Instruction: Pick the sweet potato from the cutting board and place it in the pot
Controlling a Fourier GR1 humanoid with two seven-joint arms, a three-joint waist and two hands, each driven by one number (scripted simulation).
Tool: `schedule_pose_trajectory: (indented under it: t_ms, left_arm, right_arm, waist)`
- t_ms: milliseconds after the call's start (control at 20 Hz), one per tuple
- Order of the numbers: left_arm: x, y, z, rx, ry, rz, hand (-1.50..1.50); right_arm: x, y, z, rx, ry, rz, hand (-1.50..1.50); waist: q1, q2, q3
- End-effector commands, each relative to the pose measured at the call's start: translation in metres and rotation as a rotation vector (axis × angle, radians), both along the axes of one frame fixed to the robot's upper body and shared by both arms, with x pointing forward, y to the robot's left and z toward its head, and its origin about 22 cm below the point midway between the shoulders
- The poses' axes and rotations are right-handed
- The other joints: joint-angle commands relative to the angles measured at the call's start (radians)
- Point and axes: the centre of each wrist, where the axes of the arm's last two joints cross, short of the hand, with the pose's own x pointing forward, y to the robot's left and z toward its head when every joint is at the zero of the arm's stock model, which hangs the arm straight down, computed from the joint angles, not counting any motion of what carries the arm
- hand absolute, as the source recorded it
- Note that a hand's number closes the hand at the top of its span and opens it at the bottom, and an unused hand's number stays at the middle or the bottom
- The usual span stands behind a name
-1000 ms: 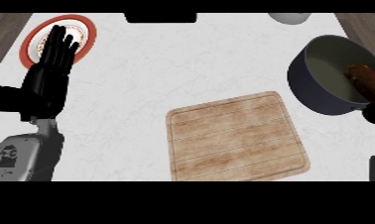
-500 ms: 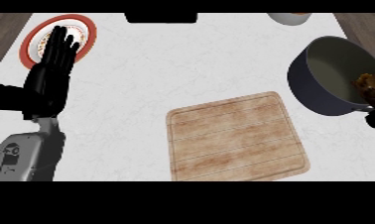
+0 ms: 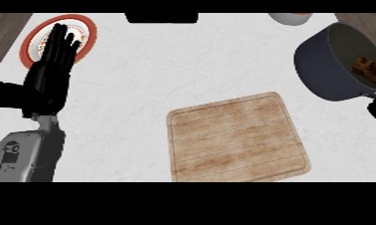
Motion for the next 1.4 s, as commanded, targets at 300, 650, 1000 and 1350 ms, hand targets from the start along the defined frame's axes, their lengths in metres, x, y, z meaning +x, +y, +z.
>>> schedule_pose_trajectory:
  t_ms: [300,650,1000,1350]
  left_arm:
    - [-0.004,0.005,-0.002,0.012,0.003,0.014,0.00]
    - [-0.010,0.000,0.011,0.012,0.002,0.018,0.00]
    - [-0.016,0.007,0.001,0.009,0.004,0.008,0.00]
    - [-0.013,0.007,0.008,0.019,0.009,0.011,0.00]
  right_arm:
    - [0.000,0.000,0.025,0.155,-0.399,-0.061,-1.50]
    - [-0.067,-0.024,0.020,0.156,-0.584,-0.127,-1.50]
    - [-0.127,-0.046,0.021,0.155,-0.685,-0.122,-1.50]
    - [-0.198,-0.076,-0.013,0.152,-0.723,-0.189,-1.50]
  waist:
    - [-0.002,0.002,0.005]
    - [-0.009,-0.001,0.006]
    - [-0.007,0.001,0.005]
    - [-0.006,0.001,0.005]
